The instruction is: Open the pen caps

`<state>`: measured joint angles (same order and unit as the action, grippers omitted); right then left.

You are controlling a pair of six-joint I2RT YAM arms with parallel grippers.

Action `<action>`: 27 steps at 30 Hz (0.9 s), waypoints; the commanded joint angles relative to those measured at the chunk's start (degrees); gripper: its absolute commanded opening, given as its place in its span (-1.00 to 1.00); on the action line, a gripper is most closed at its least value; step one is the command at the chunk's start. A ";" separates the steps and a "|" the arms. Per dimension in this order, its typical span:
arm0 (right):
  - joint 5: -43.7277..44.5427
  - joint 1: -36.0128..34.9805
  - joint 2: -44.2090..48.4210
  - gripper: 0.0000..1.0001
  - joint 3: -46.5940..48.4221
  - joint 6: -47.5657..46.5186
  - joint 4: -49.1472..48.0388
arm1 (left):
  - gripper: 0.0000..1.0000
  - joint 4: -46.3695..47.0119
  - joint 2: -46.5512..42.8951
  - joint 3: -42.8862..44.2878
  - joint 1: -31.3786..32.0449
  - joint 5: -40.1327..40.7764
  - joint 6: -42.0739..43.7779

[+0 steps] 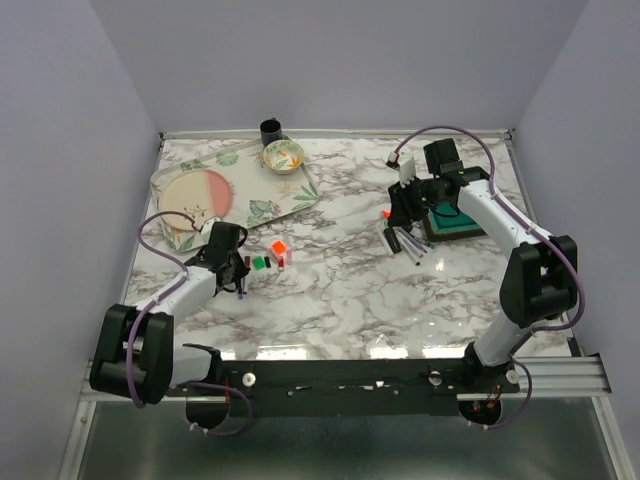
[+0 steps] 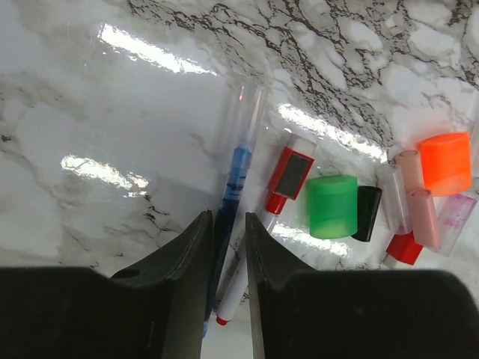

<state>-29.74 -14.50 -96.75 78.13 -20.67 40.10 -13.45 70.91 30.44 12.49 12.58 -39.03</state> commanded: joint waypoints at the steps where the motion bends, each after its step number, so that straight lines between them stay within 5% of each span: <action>1: -2.34 0.26 1.39 -0.10 -0.52 -0.69 0.77 | -0.37 -2.28 3.52 1.82 0.51 2.36 0.53; 8: -3.31 0.26 2.26 -0.11 -0.52 -0.60 0.95 | -0.36 -5.09 6.43 3.49 0.96 4.38 -0.70; 13: -4.71 0.26 3.41 -0.10 -0.43 -0.34 0.95 | -0.85 -5.79 5.20 3.32 1.04 5.87 -1.31; 20: -7.87 0.09 4.38 -0.11 -0.78 -0.60 1.30 | -1.00 -7.02 -3.74 3.05 1.22 6.32 -1.84; 23: -11.47 -1.22 4.81 -0.11 -1.22 -1.48 1.48 | -1.00 -6.06 -10.67 2.61 1.66 2.99 -2.02; 27: -18.50 -4.91 5.96 -0.11 -2.63 -3.24 0.78 | -1.00 6.10 -17.91 -0.63 2.71 -15.75 -3.59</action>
<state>-38.44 -15.33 -93.30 77.32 -21.43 40.25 -19.00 60.55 33.19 13.93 14.41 -40.53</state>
